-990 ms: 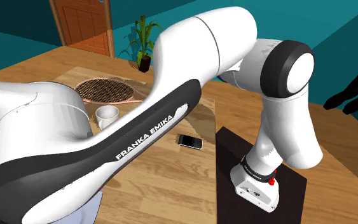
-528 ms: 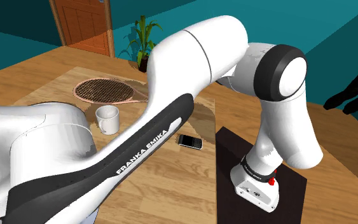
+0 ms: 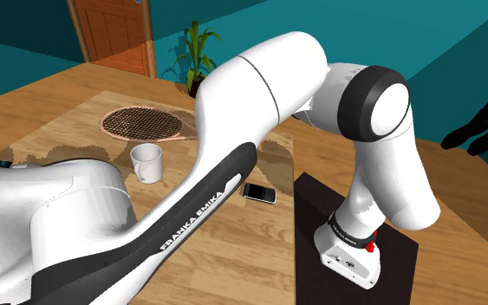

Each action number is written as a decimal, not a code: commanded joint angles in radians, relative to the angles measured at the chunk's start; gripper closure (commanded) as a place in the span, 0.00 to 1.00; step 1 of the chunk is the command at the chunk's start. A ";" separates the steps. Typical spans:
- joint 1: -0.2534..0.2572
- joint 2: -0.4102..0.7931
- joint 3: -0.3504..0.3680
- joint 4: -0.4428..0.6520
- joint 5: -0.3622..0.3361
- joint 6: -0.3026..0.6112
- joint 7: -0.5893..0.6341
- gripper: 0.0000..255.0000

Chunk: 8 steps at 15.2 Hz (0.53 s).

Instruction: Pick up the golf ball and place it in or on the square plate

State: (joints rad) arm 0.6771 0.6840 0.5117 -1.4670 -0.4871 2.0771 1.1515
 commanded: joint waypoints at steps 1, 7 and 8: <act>0.000 0.001 0.000 0.000 -0.001 0.001 0.000 1.00; 0.000 0.001 0.000 0.000 -0.001 0.002 0.000 0.00; 0.000 0.001 0.000 0.000 -0.001 0.002 0.000 0.00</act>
State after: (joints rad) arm 0.6769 0.6850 0.5112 -1.4672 -0.4877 2.0786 1.1514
